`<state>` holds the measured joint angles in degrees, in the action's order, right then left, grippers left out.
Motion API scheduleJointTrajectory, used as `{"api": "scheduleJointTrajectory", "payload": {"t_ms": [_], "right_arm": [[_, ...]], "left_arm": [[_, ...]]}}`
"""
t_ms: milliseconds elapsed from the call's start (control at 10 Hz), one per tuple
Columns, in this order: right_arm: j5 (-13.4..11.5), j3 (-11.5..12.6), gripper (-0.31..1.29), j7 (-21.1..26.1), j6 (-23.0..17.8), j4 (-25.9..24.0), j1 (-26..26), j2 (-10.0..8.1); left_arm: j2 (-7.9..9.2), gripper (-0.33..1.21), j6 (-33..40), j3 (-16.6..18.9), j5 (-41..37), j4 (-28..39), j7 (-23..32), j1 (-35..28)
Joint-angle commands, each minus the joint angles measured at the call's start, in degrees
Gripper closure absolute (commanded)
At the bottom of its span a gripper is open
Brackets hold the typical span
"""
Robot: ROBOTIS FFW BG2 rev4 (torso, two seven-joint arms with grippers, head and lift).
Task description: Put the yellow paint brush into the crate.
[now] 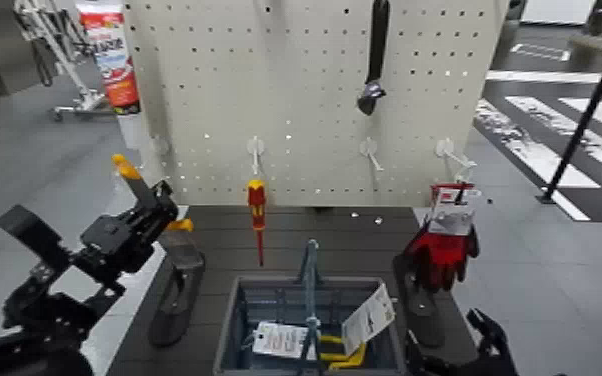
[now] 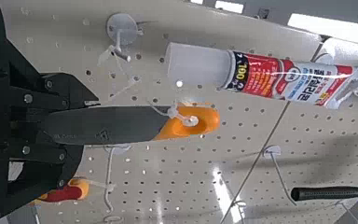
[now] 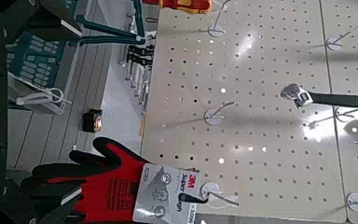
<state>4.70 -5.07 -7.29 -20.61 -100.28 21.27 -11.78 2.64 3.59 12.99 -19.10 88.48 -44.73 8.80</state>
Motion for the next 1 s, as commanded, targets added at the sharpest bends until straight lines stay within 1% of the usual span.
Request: {"api": "scheduleJointTrajectory", "payload": {"t_ms": [100,400,600,800,1000], "right_arm": [[0.0,-0.1,0.15,0.0,0.1,0.0,0.0,0.09],[0.0,-0.2,0.15,0.0,0.2,0.0,-0.1,0.26],[0.0,-0.2,0.15,0.0,0.3,0.0,-0.2,0.26],[0.0,-0.3,0.15,0.0,0.3,0.1,-0.2,0.26],[0.0,-0.3,0.15,0.0,0.3,0.2,-0.2,0.26]], "left_arm": [[-0.18,1.18,-1.6,-3.1,-4.3,-0.8,-0.4,-0.3],[-0.01,1.18,-2.4,-7.5,-8.6,-3.6,-0.6,0.2],[0.08,1.18,-2.9,-9.8,-10.5,-5.4,-0.6,0.4],[0.08,1.18,-3.4,-12.3,-11.6,-6.8,-0.6,0.6],[-0.01,1.18,-4.3,-13.9,-11.8,-7.6,-0.5,0.8]]}}
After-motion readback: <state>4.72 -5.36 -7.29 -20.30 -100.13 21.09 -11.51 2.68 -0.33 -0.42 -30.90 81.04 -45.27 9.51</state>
